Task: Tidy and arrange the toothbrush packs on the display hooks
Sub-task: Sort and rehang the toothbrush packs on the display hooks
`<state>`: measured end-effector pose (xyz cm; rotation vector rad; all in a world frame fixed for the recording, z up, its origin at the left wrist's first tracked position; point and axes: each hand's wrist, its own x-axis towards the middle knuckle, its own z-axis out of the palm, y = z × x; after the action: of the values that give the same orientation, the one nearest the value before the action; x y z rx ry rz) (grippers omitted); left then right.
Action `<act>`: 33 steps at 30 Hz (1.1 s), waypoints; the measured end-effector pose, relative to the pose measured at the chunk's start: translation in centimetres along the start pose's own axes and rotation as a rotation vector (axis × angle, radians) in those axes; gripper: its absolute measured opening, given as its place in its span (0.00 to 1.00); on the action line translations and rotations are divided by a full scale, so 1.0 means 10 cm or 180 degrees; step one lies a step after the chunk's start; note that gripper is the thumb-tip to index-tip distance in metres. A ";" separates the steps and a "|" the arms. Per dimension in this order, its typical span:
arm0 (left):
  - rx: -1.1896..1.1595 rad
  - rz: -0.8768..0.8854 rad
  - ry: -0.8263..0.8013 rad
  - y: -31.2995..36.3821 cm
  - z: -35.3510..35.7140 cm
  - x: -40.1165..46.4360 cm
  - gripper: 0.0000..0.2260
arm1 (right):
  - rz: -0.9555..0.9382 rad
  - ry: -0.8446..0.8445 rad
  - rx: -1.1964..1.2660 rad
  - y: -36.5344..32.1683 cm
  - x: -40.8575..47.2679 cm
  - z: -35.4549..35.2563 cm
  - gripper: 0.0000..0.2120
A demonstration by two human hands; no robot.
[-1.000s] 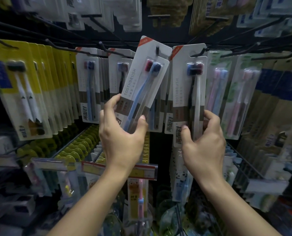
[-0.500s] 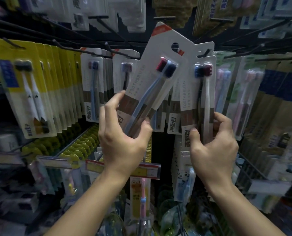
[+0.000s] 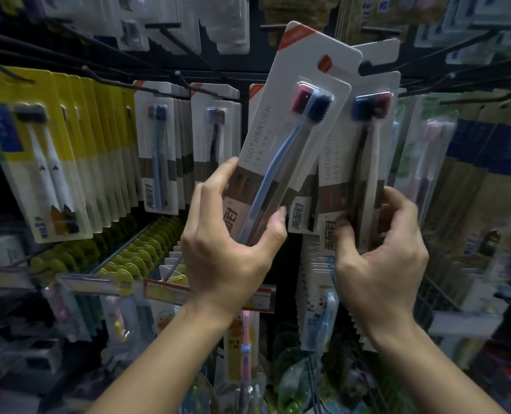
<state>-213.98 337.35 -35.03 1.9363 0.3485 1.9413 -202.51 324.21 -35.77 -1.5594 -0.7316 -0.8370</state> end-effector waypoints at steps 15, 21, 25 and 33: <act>-0.0221 0.0198 -0.0231 0.29 0.35 -0.20 0.31 | -0.0160 0.0037 -0.0315 0.31 0.09 -0.33 0.27; -0.0258 0.0113 -0.0273 0.43 0.50 -0.28 0.31 | -0.0231 0.0189 -0.0516 0.41 0.14 -0.45 0.26; -0.0297 0.0042 -0.0267 0.52 0.58 -0.30 0.31 | -0.0301 0.0181 -0.0528 0.46 0.15 -0.52 0.25; -0.0400 0.0017 -0.0210 0.65 0.67 -0.36 0.31 | -0.0241 0.0330 -0.0484 0.52 0.17 -0.62 0.24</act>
<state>-207.91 329.35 -35.29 1.9168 0.1981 1.8510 -197.97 317.31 -36.64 -1.6173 -0.6676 -1.0422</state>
